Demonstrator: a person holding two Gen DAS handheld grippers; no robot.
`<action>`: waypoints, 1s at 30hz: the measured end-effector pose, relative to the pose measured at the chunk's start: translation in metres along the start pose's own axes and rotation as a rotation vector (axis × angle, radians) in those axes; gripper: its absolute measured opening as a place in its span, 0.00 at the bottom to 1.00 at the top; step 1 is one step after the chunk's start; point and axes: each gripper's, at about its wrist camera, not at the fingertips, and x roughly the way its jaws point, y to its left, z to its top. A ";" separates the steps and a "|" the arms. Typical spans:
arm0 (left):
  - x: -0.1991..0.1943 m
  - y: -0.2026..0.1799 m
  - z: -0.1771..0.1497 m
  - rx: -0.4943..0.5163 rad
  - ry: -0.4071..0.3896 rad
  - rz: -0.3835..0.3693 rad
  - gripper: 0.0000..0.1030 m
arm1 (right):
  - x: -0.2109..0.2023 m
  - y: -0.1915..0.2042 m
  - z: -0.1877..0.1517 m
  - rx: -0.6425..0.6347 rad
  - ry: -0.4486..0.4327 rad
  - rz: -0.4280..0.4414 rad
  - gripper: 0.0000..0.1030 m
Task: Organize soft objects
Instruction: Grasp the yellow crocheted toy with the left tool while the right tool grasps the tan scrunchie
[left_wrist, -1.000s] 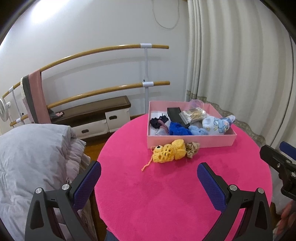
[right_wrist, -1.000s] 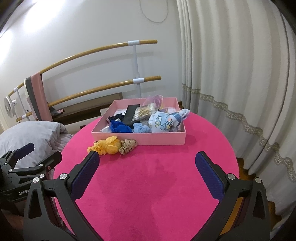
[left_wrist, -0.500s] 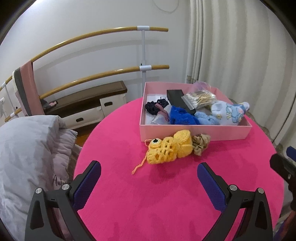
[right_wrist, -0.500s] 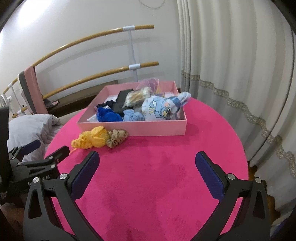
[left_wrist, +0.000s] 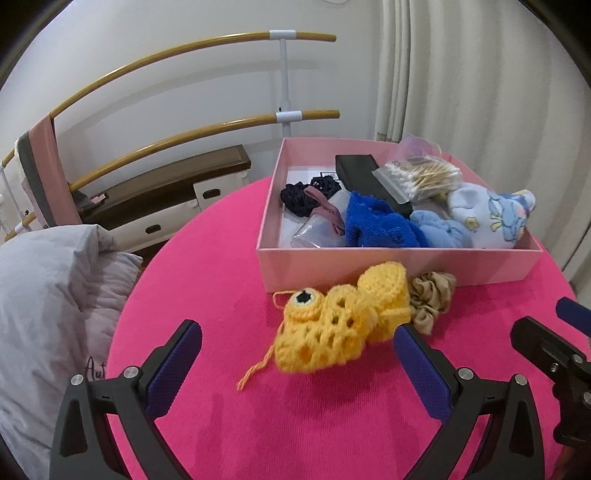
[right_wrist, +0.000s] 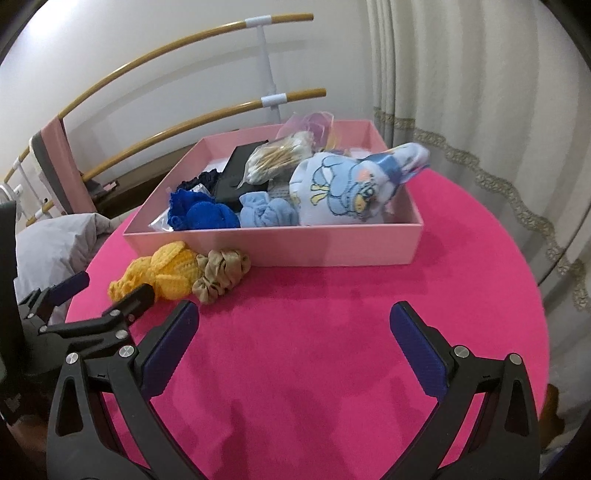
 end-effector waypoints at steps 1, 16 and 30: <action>0.007 -0.001 0.001 0.004 0.007 -0.002 1.00 | 0.003 0.000 0.002 0.002 0.002 0.003 1.00; 0.050 0.001 0.013 -0.015 0.074 -0.190 0.34 | 0.036 0.006 0.013 0.002 0.049 0.033 1.00; 0.035 0.015 0.003 -0.033 0.053 -0.108 0.30 | 0.074 0.041 0.015 -0.078 0.101 0.035 0.75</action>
